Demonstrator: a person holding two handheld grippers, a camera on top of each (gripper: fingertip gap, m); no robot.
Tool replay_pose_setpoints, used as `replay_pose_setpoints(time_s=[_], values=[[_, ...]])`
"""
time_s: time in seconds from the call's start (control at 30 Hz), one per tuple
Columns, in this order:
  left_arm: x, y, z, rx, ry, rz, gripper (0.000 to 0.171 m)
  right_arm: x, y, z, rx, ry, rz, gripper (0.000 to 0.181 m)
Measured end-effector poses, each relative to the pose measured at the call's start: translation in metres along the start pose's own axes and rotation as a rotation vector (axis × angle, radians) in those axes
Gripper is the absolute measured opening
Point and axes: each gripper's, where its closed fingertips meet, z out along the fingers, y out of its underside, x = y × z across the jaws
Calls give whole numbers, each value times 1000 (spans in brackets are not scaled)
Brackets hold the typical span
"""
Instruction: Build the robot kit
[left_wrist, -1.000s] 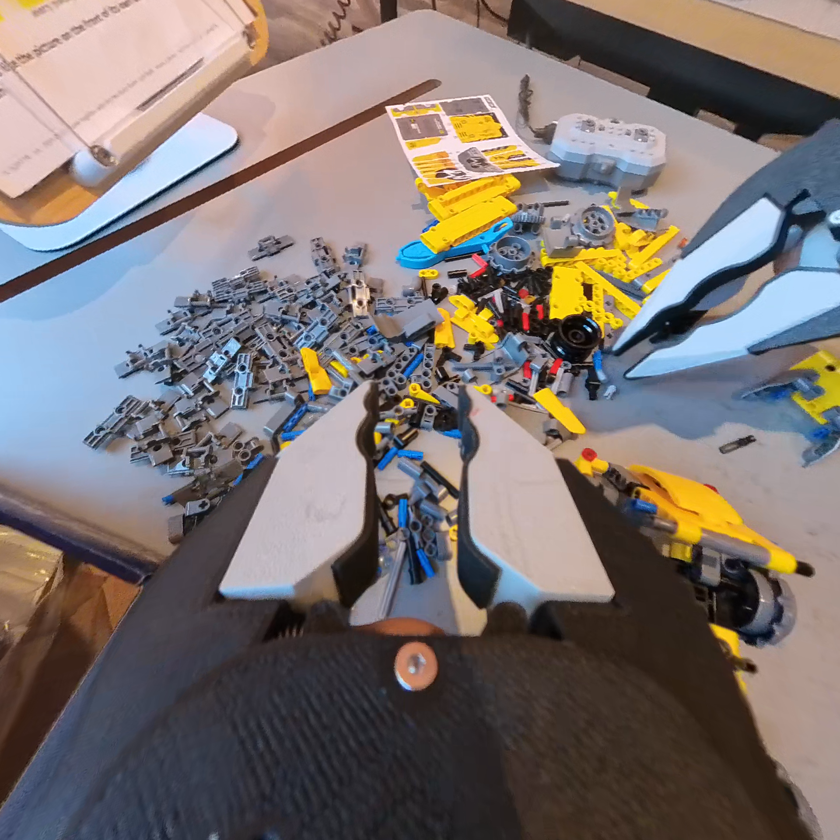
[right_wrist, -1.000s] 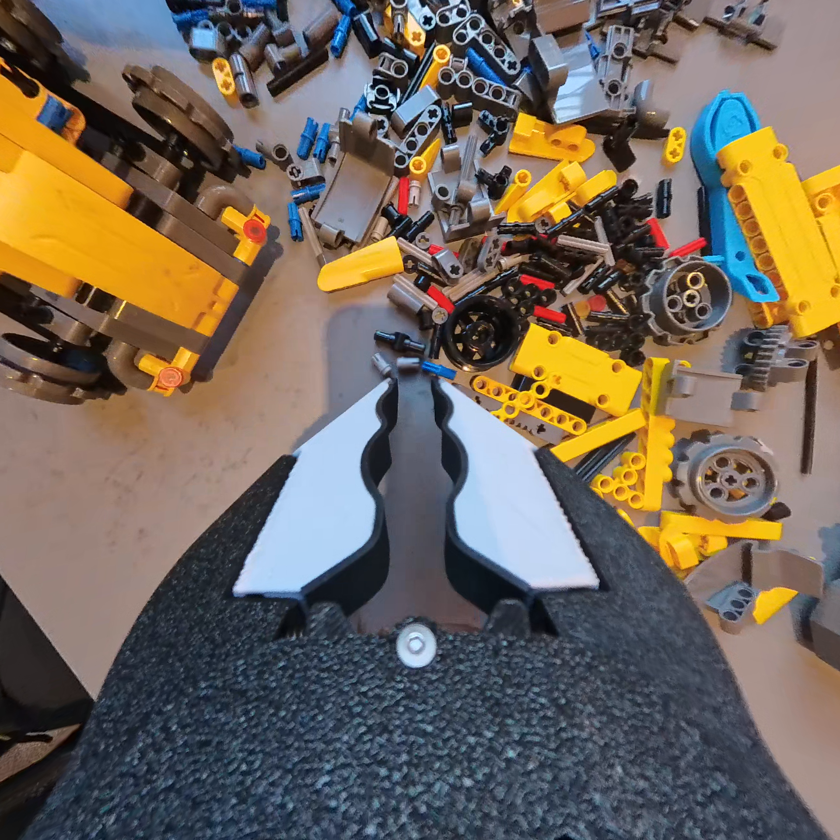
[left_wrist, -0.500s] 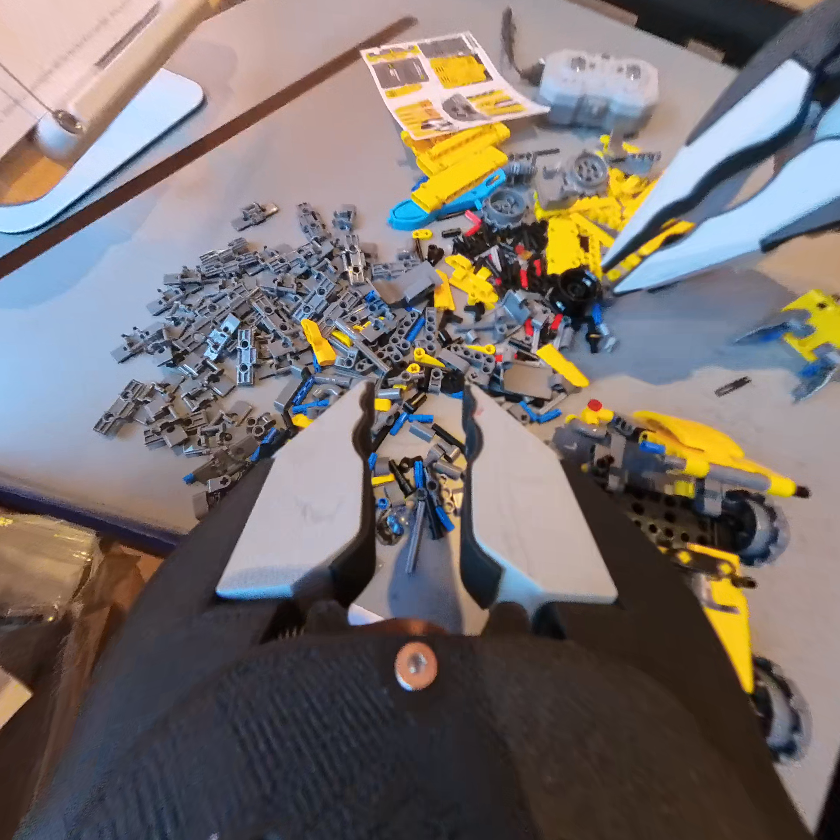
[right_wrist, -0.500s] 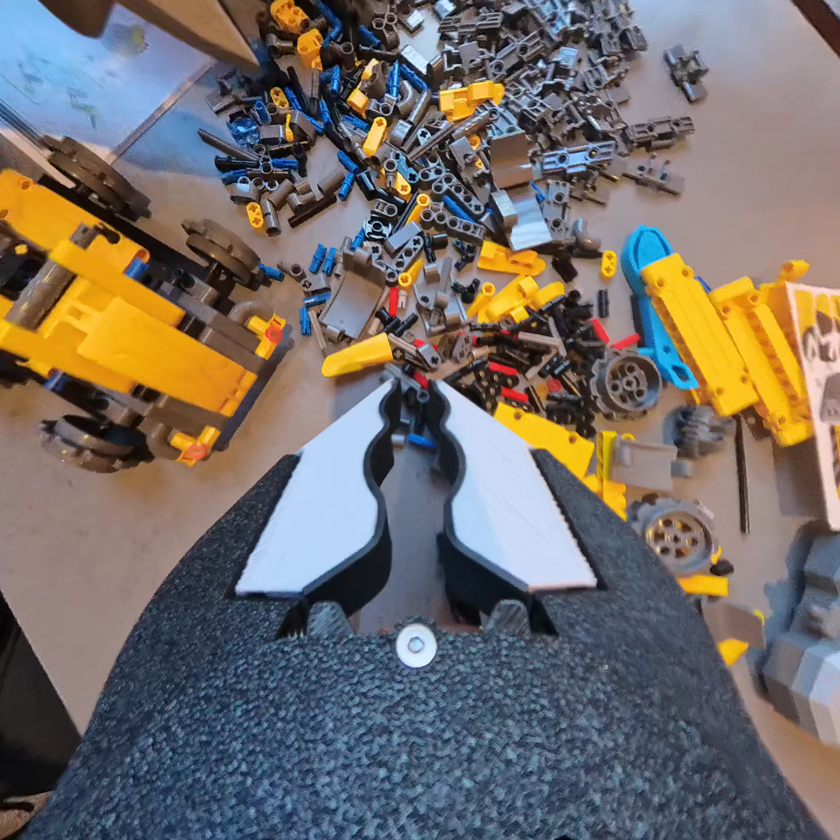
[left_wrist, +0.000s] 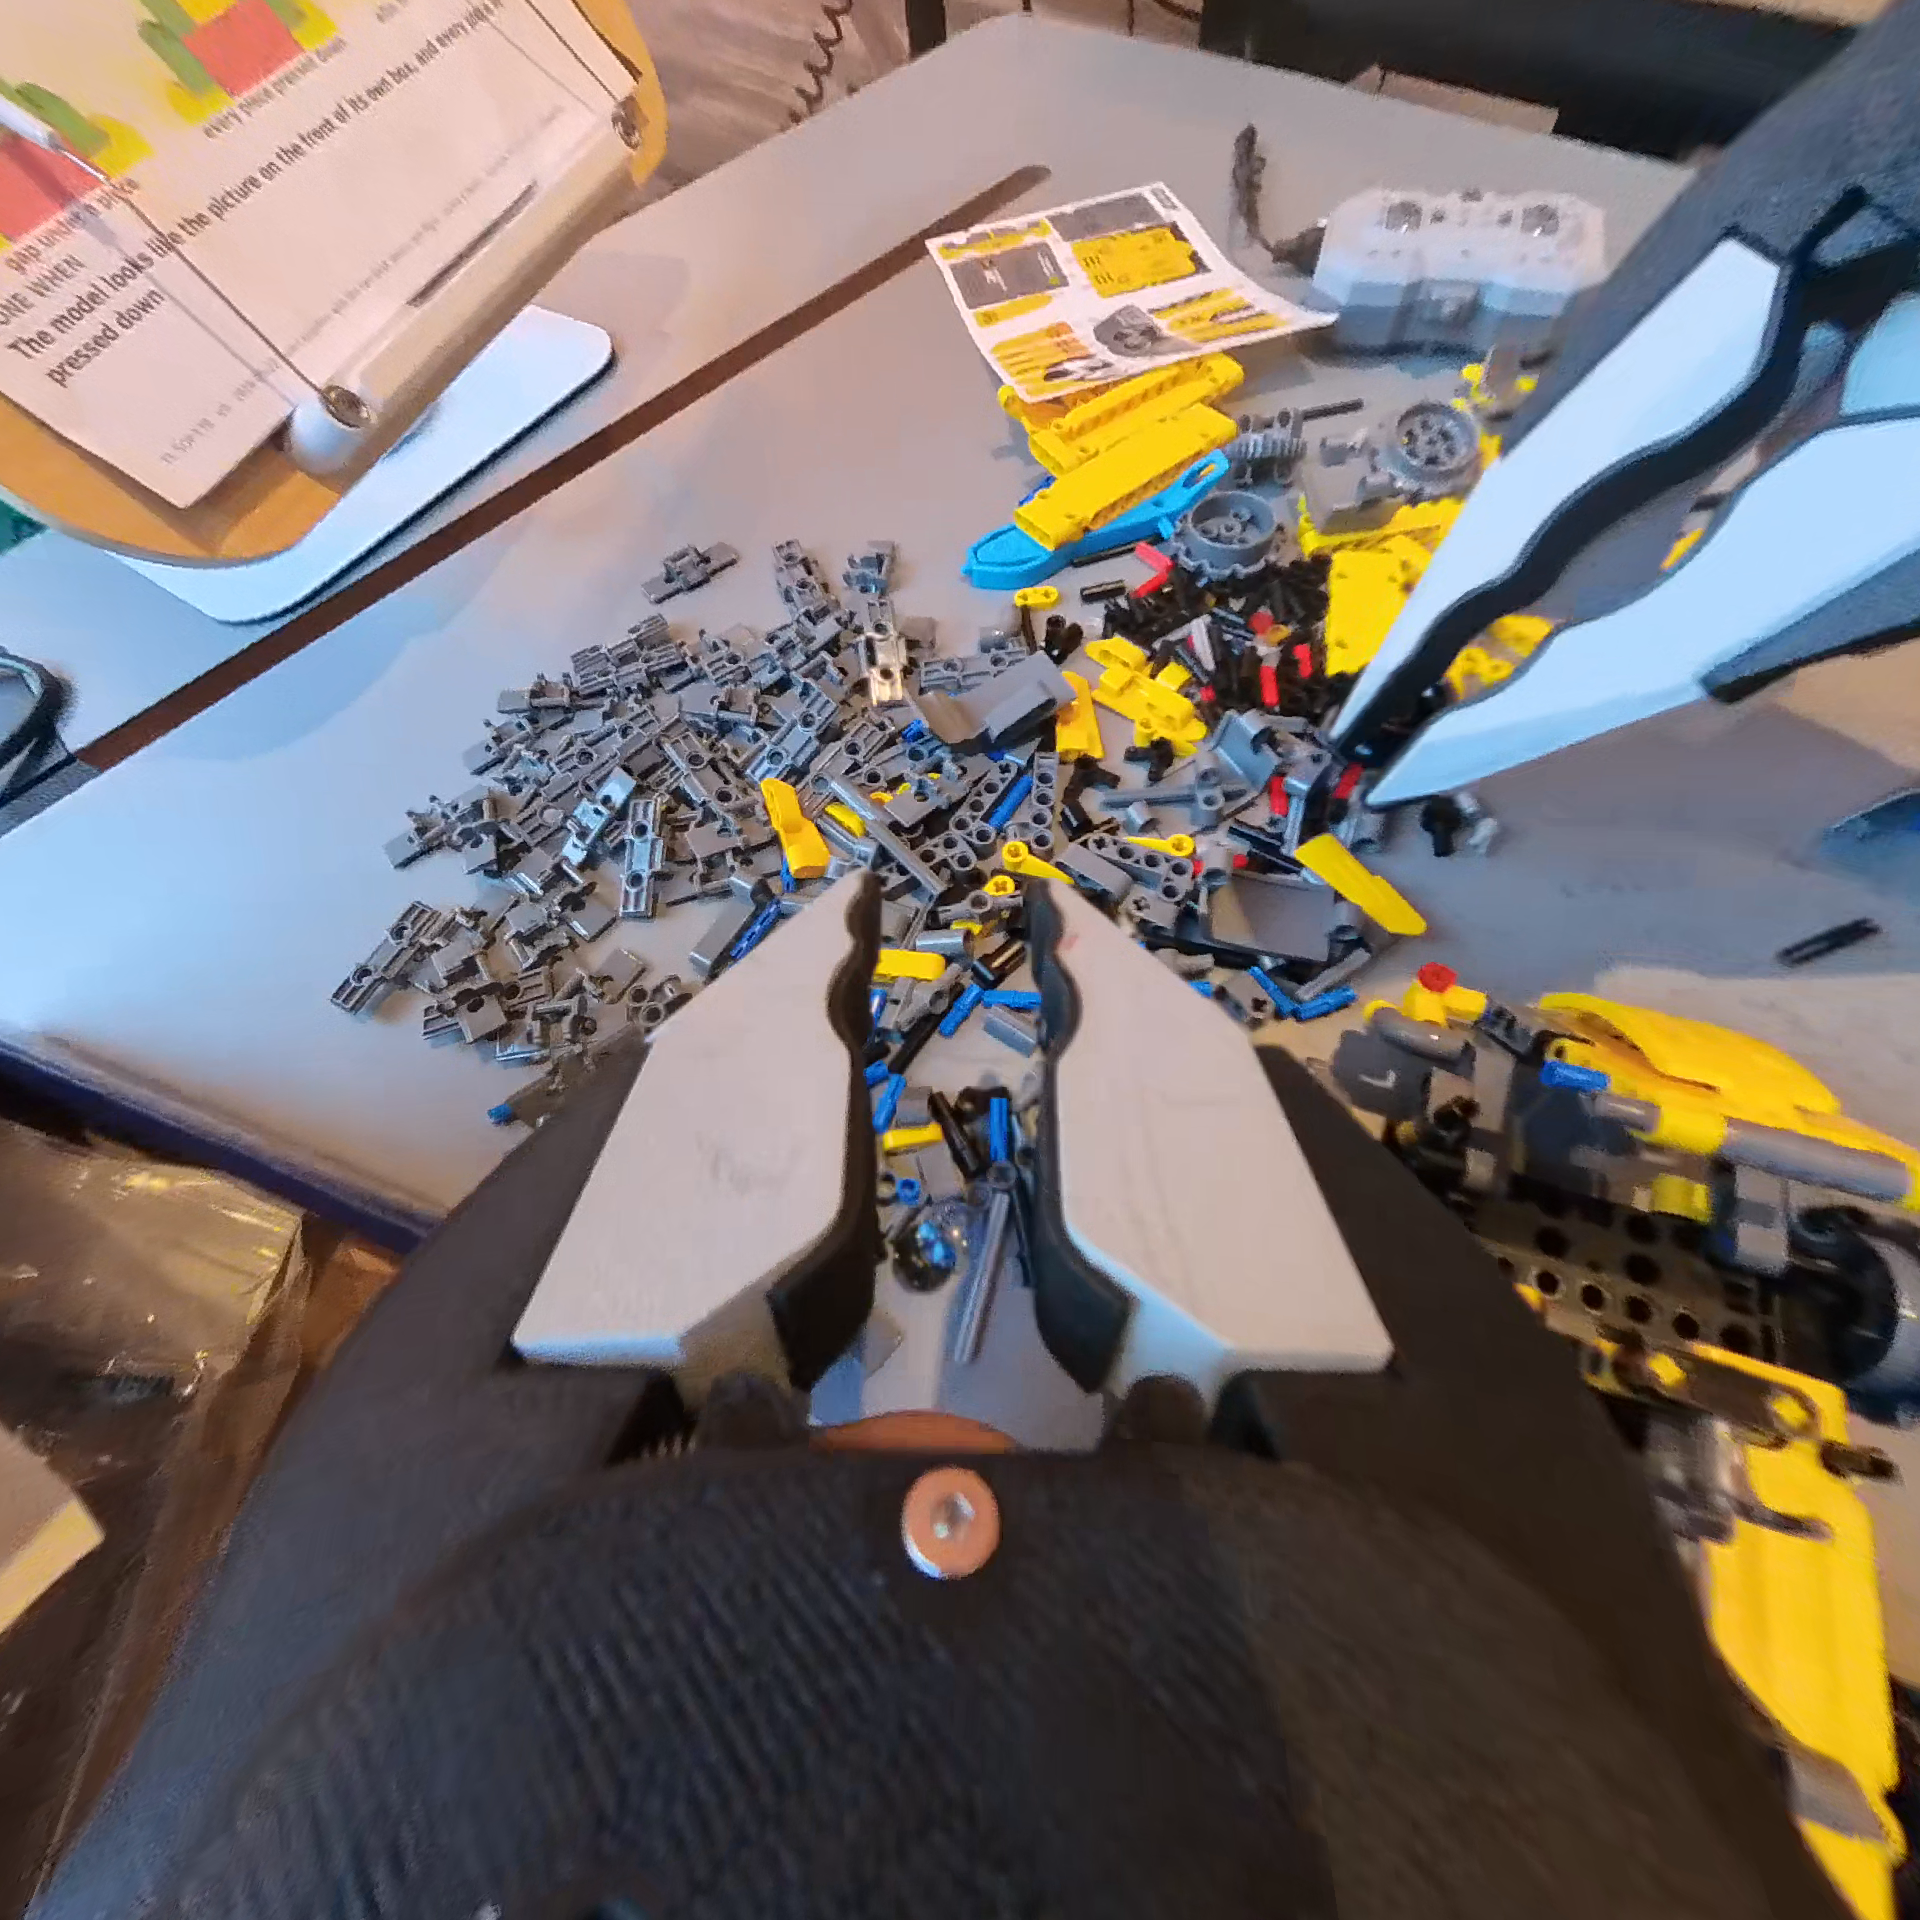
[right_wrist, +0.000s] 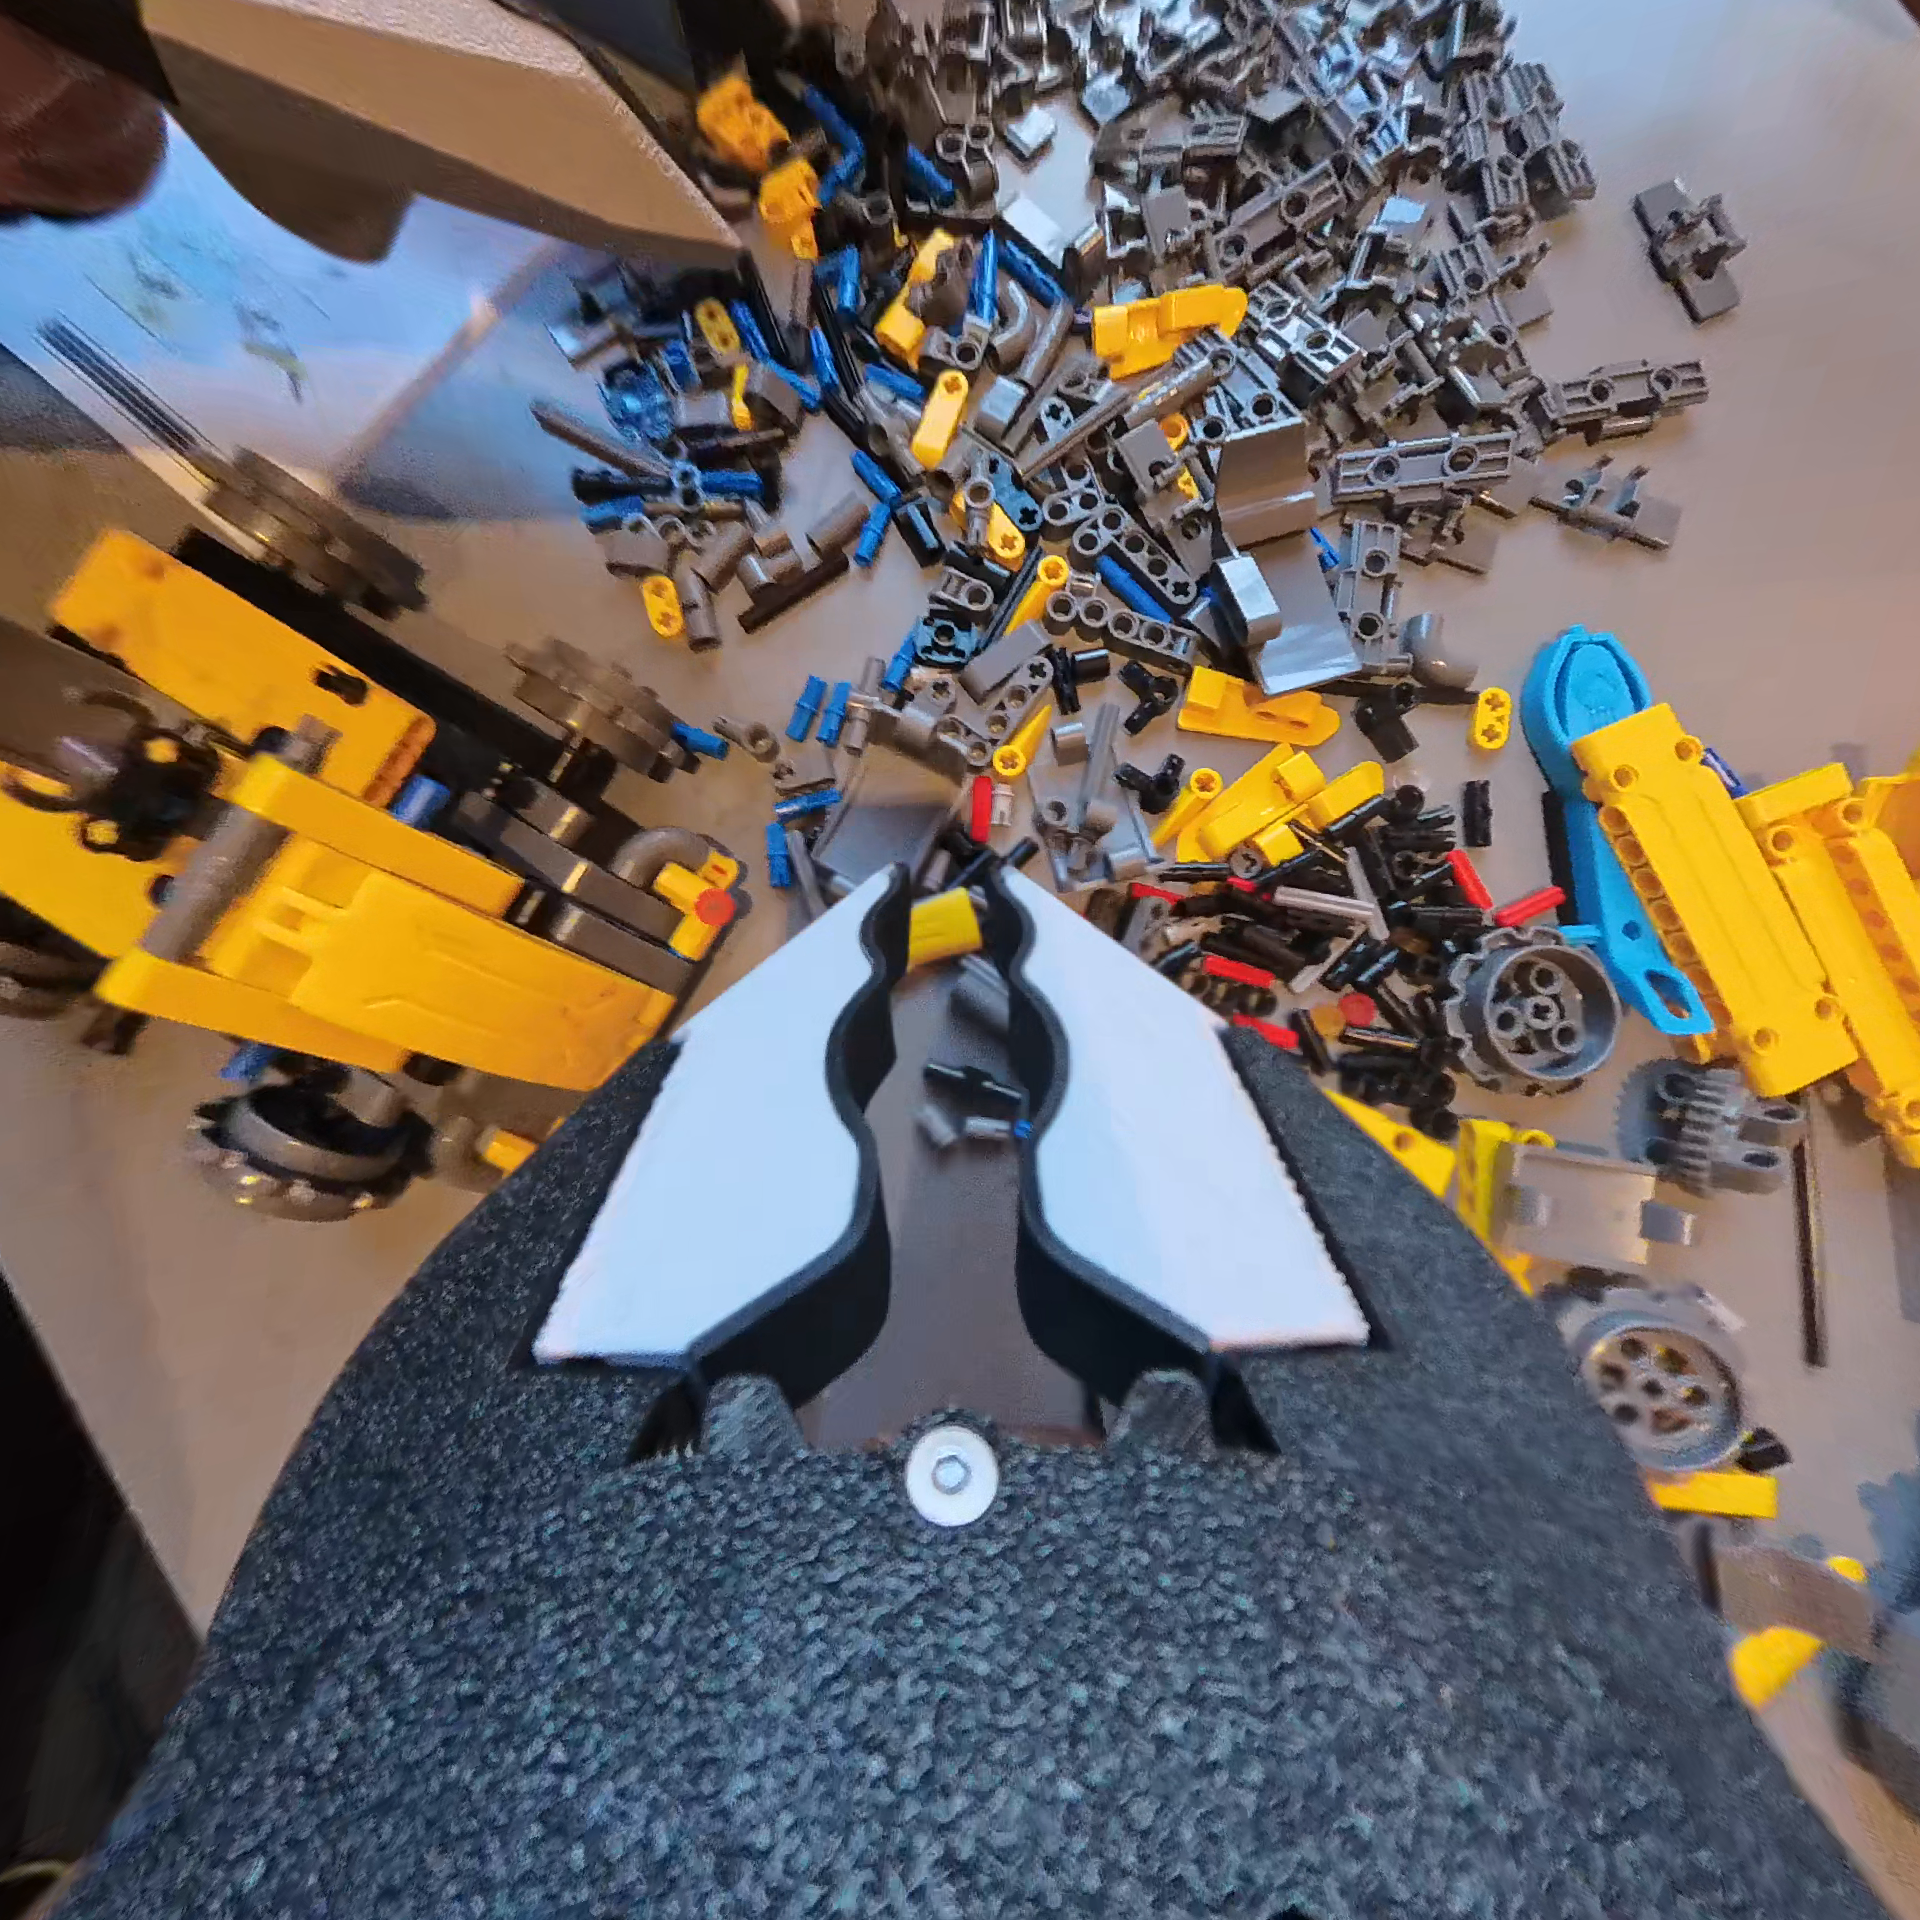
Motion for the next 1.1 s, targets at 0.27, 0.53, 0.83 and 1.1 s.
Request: replay_pose_setpoints(time_s=[0.27,0.53,0.83,1.1], values=[[22,-20,-27,77,97,-14,29,-10,-4,-13,-74,41,25,17],[25,-24,-34,86,117,7,30,-10,-12,-3,-117,36,32,19],[3,-2,-15,4,47,-45,31,-11,-15,-7,29,37,62,18],[-36,11,-10,-34,-17,-156,31,22,-21,-34,104,142,66,19]])
